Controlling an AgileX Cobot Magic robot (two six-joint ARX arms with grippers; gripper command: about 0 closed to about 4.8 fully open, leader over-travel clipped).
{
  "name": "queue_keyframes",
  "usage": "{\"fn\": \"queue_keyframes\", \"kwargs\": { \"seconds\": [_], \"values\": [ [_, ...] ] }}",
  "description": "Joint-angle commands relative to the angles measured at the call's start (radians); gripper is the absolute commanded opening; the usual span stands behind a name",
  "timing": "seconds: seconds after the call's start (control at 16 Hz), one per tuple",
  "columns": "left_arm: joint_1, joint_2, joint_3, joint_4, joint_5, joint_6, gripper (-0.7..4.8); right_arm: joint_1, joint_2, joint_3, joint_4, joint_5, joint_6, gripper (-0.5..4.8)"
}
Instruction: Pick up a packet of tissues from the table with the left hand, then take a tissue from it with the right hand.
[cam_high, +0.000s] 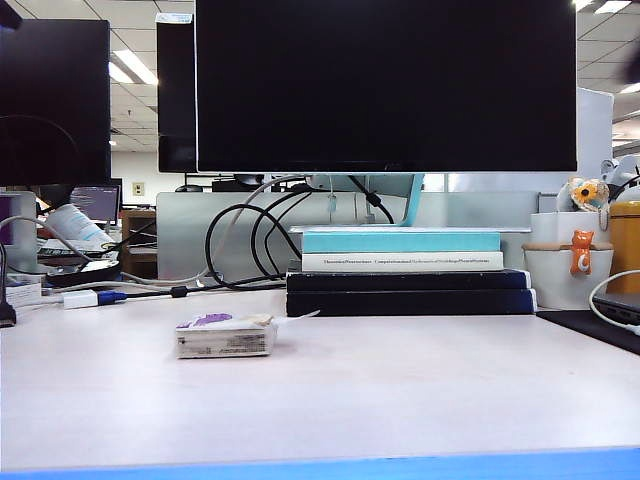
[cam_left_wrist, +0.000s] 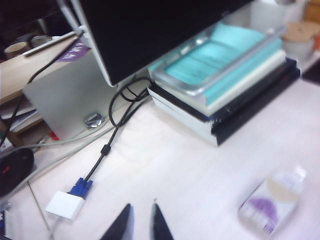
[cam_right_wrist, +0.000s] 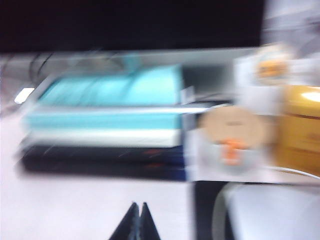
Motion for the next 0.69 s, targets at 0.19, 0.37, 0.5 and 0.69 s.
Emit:
{"fn": "queue_keyframes", "kwargs": {
  "seconds": [0.19,0.37,0.5,0.69],
  "values": [
    [-0.001,0.021,0.008,-0.049,0.008,0.186,1.59,0.002,0.338,0.387,-0.36,-0.293,-0.141,-0.08],
    [-0.017,0.137,0.008,-0.034,0.038,0.212,2.35,-0.03,0.417,0.491,-0.416,-0.446,-0.171,-0.08],
    [-0.048,0.204,0.008,-0.032,0.047,0.265,2.51,-0.07,0.419,0.493,-0.42,-0.488,-0.171,-0.08],
    [-0.109,0.32,0.008,0.022,0.066,0.345,3.82,-0.175,0.424,0.492,-0.465,-0.602,-0.171,-0.08]
  ]
}}
